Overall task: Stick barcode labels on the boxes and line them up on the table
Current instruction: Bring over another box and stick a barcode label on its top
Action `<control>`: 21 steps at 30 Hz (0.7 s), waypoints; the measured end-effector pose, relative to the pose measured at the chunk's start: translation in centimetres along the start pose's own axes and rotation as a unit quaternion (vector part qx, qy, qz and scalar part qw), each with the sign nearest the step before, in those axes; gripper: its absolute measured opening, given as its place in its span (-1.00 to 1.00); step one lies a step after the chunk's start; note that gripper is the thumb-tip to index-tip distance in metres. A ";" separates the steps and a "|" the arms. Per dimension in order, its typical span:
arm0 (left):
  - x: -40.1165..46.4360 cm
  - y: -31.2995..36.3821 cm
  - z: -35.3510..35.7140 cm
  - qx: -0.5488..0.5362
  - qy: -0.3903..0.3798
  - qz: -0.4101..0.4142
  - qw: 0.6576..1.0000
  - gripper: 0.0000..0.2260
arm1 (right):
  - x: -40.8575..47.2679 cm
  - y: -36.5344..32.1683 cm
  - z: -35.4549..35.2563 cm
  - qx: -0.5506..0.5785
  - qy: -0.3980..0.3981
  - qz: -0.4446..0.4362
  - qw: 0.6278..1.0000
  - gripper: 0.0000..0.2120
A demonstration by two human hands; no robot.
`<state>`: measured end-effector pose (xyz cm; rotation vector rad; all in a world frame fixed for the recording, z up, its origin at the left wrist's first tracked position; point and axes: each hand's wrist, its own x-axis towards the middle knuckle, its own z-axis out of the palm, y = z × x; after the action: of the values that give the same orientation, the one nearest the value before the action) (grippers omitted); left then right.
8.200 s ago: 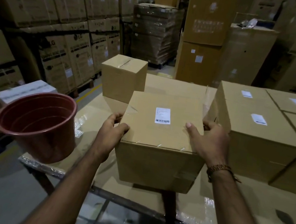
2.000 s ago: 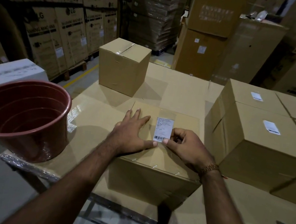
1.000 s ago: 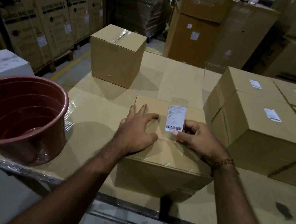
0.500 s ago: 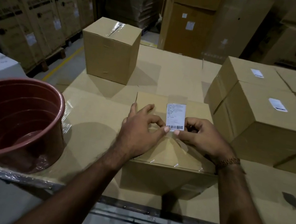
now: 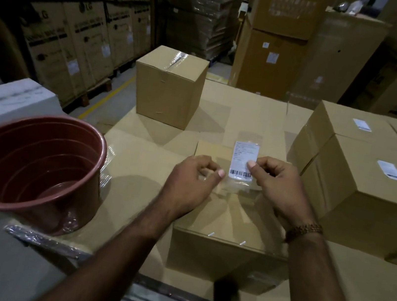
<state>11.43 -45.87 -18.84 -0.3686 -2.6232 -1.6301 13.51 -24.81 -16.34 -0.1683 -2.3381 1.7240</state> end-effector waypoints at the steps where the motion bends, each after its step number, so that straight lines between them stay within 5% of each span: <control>1: 0.0 0.3 -1.0 -0.011 0.021 -0.003 1.000 -0.88 | 0.1 -0.4 0.5 0.003 0.007 -0.005 1.000 -0.83; 12: -0.7 0.4 -17.7 0.109 0.139 0.039 0.983 -0.75 | -0.9 -5.9 13.1 0.037 -0.027 0.006 0.999 -0.85; 21: 0.5 -8.7 -32.9 0.277 0.139 -0.068 0.948 -0.48 | -1.6 -8.7 27.6 -0.007 -0.050 0.016 0.999 -0.86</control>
<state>5.84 -78.70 -11.63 0.0643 -2.7629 -0.8158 8.52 -53.35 -15.96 -0.1247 -2.4306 1.7698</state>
